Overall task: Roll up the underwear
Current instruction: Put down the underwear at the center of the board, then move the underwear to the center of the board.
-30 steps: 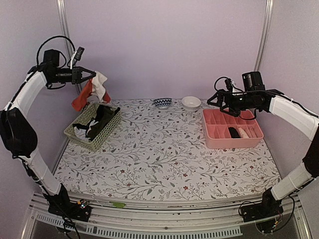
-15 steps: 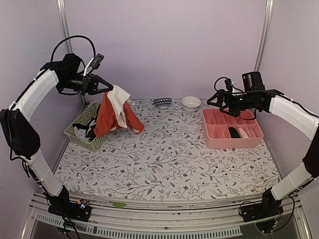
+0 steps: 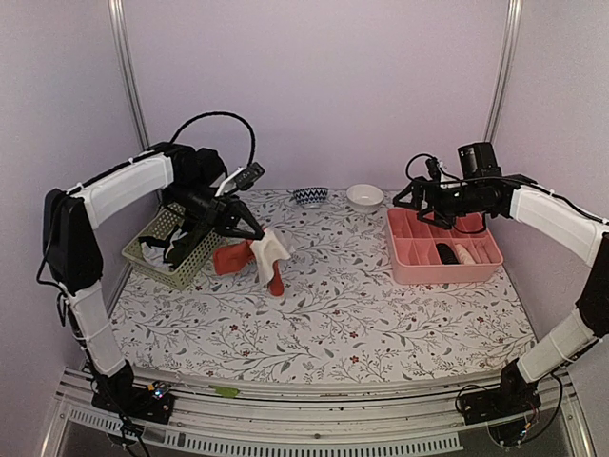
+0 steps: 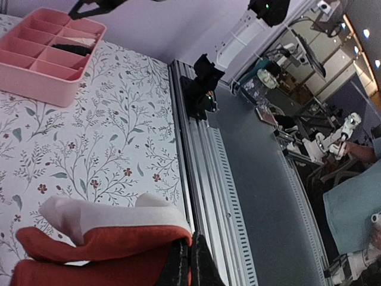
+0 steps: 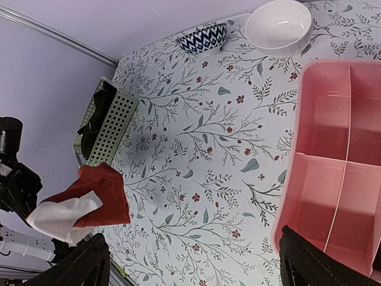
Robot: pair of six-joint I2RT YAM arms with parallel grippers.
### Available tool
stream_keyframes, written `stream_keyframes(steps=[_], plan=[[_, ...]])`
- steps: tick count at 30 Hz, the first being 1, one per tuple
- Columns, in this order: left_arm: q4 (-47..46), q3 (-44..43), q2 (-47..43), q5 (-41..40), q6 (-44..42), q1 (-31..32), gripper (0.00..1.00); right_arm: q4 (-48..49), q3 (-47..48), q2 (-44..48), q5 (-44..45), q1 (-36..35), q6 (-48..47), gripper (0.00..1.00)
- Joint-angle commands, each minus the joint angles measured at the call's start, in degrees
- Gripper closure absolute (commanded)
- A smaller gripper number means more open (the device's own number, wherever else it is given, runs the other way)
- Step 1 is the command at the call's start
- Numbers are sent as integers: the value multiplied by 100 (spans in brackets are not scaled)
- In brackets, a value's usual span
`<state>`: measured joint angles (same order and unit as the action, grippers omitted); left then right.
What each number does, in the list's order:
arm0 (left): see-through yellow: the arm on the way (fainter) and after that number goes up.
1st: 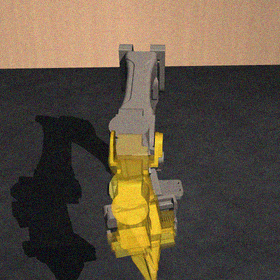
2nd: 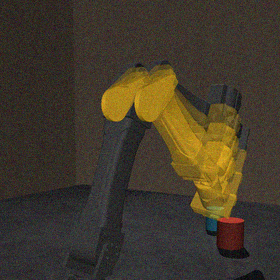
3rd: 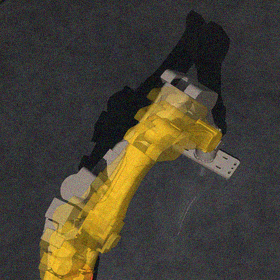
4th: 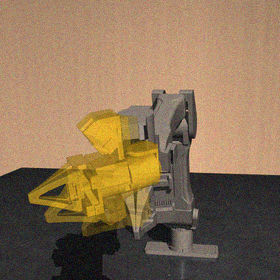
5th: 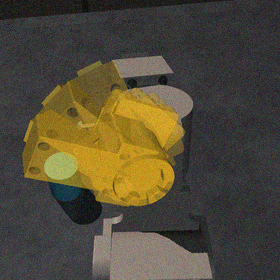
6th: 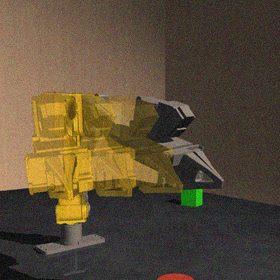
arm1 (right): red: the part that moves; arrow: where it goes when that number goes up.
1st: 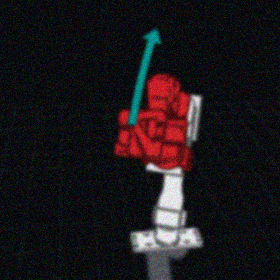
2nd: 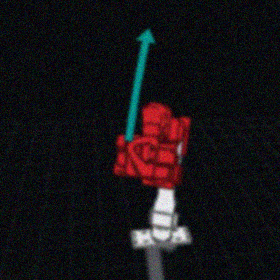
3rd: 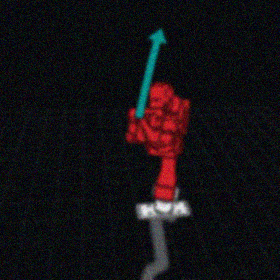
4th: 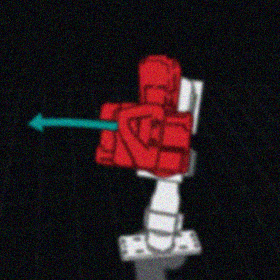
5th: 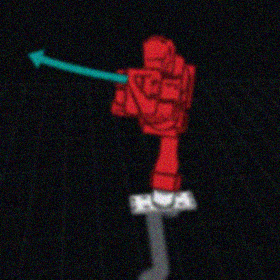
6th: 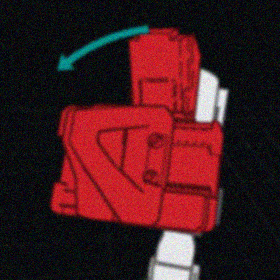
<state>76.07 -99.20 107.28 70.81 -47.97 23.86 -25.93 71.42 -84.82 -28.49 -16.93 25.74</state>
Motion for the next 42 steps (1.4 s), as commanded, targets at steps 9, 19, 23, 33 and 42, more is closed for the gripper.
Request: stream_keyframes(steps=[9, 19, 23, 33, 42], plan=[[-87, 268, -192, 114, -157, 671, 88, 27, -671, 530, 56, -163, 275, 3], [-3782, 1242, -642, -2475, 2110, -999, 16, 261, -973, 322, 201, -815, 433, 21], [-3206, 2382, -1437, -2327, 781, -921, 22, 611, -1160, -106, 43, -1494, 569, 31], [-3760, 4888, -2454, -3493, -505, 1544, 45, 1049, -1284, -660, -168, -2294, 801, 39], [-4431, 4759, -1082, -3790, -288, 2528, 65, 866, -1699, -107, 7, -2165, 981, 40]])
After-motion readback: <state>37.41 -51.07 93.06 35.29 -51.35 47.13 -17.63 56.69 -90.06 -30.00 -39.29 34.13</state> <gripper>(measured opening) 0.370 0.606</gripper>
